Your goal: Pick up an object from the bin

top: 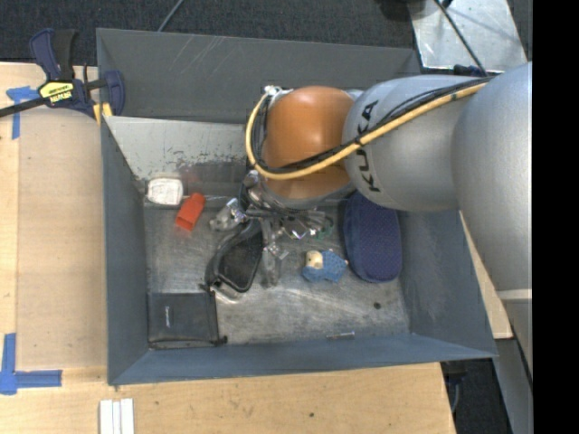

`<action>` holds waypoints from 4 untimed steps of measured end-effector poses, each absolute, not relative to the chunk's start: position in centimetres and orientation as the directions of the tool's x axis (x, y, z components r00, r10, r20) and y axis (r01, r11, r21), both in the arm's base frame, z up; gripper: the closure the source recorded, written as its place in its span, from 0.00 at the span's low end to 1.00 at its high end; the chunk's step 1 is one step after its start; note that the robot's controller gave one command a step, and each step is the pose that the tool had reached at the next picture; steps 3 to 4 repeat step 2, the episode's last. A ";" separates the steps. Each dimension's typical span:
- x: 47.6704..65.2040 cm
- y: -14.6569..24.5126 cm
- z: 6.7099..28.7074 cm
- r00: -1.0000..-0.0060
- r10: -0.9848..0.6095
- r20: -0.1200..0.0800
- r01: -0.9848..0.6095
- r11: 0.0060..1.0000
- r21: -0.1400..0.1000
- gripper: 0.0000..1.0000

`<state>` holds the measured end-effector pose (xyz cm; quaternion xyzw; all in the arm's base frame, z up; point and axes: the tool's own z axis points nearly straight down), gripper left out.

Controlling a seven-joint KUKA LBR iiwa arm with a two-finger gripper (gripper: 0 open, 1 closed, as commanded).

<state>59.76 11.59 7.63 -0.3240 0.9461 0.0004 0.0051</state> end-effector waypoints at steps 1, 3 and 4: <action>60.1 11.6 7.9 -0.790 -0.612 -0.016 -0.612 0.791 -0.007 1.00; 60.2 11.5 18.0 -0.794 -0.608 -0.005 -0.608 0.794 -0.003 1.00; 60.2 11.5 18.0 -0.794 -0.608 -0.005 -0.608 0.794 -0.003 1.00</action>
Offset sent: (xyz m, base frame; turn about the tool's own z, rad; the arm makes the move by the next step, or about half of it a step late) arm 0.0000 0.0000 0.0000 0.0000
